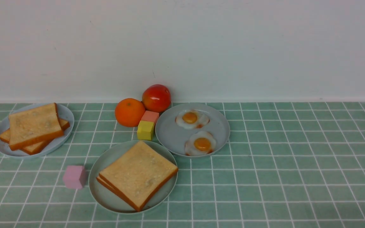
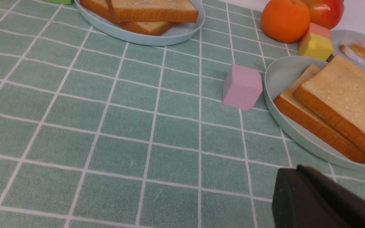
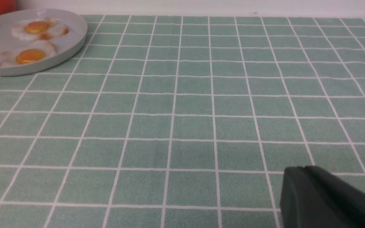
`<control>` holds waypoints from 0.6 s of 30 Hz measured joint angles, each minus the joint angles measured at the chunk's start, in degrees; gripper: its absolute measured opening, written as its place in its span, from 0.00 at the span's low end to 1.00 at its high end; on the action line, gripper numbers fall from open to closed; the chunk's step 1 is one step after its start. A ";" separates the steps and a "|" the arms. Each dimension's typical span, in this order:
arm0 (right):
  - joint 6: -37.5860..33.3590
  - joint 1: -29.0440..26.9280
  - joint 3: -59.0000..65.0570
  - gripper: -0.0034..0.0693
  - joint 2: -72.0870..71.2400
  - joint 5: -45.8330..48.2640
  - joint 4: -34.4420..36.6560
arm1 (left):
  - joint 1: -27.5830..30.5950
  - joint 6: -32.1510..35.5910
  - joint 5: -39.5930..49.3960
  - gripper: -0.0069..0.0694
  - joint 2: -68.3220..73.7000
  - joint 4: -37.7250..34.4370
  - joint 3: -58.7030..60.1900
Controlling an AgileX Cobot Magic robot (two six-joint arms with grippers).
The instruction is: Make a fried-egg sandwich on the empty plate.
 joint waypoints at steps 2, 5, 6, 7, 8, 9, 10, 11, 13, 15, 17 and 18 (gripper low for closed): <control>0.01 0.00 0.00 0.09 0.00 0.00 0.00 | 0.00 0.00 0.00 0.07 0.00 0.00 0.00; 0.06 0.00 0.00 0.10 0.00 0.00 0.00 | 0.00 0.00 0.00 0.07 0.00 0.00 0.00; 0.06 0.00 0.00 0.10 0.00 0.00 0.00 | 0.00 0.00 0.00 0.07 0.00 0.00 0.00; 0.06 0.00 0.00 0.10 0.00 0.00 0.00 | 0.00 0.00 0.00 0.07 0.00 0.00 0.00; 0.06 0.00 0.00 0.10 0.00 0.00 0.00 | 0.00 0.00 0.00 0.07 0.00 0.00 0.00; 0.06 0.00 0.00 0.10 0.00 0.00 0.00 | 0.00 0.00 0.00 0.07 0.00 0.00 0.00; 0.06 0.00 0.00 0.11 0.00 0.00 0.00 | 0.00 0.00 0.00 0.07 0.00 0.00 0.00; 0.06 0.00 0.00 0.11 0.00 0.00 0.00 | 0.00 0.00 0.00 0.07 0.00 0.00 0.00; 0.06 0.00 0.00 0.11 0.00 0.00 0.00 | 0.00 0.00 0.00 0.07 0.00 0.00 0.00; 0.06 0.00 0.00 0.12 0.00 0.00 0.00 | 0.00 0.00 0.00 0.07 0.00 0.00 0.00; 0.06 0.00 0.00 0.12 0.00 0.00 0.00 | 0.00 0.00 0.00 0.07 0.00 0.00 0.00; 0.06 0.00 0.00 0.12 0.00 0.00 0.00 | 0.00 0.00 0.00 0.08 0.00 0.00 0.00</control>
